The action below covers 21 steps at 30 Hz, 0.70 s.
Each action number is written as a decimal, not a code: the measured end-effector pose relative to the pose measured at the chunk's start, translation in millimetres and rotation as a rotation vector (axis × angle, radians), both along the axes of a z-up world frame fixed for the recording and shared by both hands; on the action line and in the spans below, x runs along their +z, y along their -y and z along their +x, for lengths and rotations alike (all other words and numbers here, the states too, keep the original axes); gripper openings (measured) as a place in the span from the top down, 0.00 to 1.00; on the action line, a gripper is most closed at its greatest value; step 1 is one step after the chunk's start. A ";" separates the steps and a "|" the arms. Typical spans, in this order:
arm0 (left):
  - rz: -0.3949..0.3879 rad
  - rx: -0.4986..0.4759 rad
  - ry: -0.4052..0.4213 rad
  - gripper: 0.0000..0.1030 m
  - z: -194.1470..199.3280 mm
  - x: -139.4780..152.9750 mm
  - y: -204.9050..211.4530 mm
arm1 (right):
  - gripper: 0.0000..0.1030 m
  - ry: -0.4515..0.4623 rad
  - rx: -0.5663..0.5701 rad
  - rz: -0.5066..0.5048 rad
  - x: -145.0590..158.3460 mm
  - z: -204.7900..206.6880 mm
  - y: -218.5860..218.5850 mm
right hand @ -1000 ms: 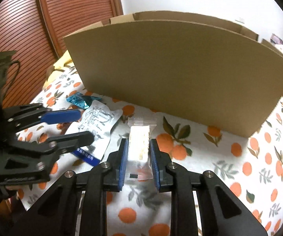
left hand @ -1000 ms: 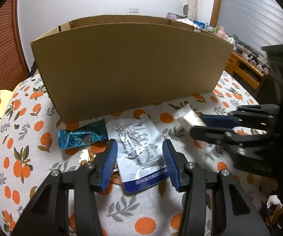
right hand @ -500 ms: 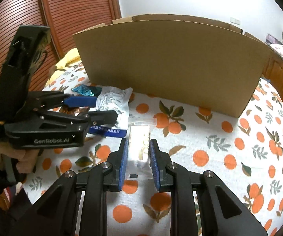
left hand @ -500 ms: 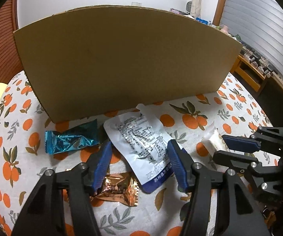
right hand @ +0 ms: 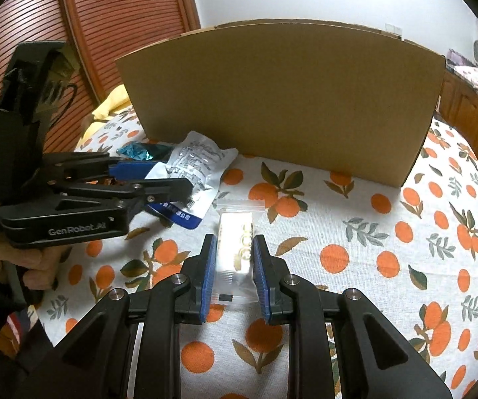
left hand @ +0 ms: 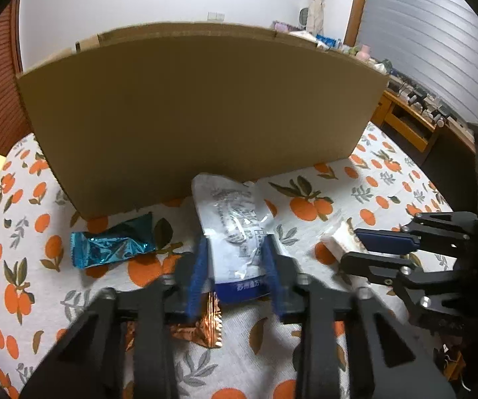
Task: Organize snacks
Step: 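Close the left tool on the white-blue vacuum pack, then carry both held packs up and over the cardboard box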
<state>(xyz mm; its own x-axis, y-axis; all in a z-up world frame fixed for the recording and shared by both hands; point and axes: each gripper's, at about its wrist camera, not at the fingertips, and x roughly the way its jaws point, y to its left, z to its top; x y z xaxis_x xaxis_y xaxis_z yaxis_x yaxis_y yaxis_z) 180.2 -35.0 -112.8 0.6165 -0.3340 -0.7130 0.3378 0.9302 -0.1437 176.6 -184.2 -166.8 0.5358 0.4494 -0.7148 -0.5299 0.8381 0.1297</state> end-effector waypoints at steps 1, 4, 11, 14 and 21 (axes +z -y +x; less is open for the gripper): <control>-0.008 -0.003 0.002 0.85 -2.3 1.8 -0.3 | 0.80 0.000 -0.003 -0.001 -0.1 0.2 -0.3; -0.001 -0.008 0.012 0.88 -8.3 5.6 1.0 | 0.80 -0.003 -0.001 -0.001 -0.9 0.4 -2.6; -0.028 -0.017 0.045 0.97 -20.6 20.0 1.9 | 0.80 -0.009 -0.007 0.015 -0.8 1.2 -0.5; -0.031 -0.021 0.057 0.99 -24.8 24.8 3.2 | 0.80 -0.008 -0.008 0.019 -0.6 1.2 1.5; -0.027 -0.024 0.072 1.00 -31.2 27.9 4.4 | 0.80 -0.012 -0.004 0.023 -1.0 1.0 1.5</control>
<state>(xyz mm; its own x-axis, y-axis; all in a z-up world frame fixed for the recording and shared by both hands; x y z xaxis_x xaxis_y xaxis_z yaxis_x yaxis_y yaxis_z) 149.0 -39.4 -85.0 0.6574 -0.3678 -0.6576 0.3705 0.9178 -0.1430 177.6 -185.8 -167.8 0.5289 0.4635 -0.7109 -0.5251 0.8368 0.1549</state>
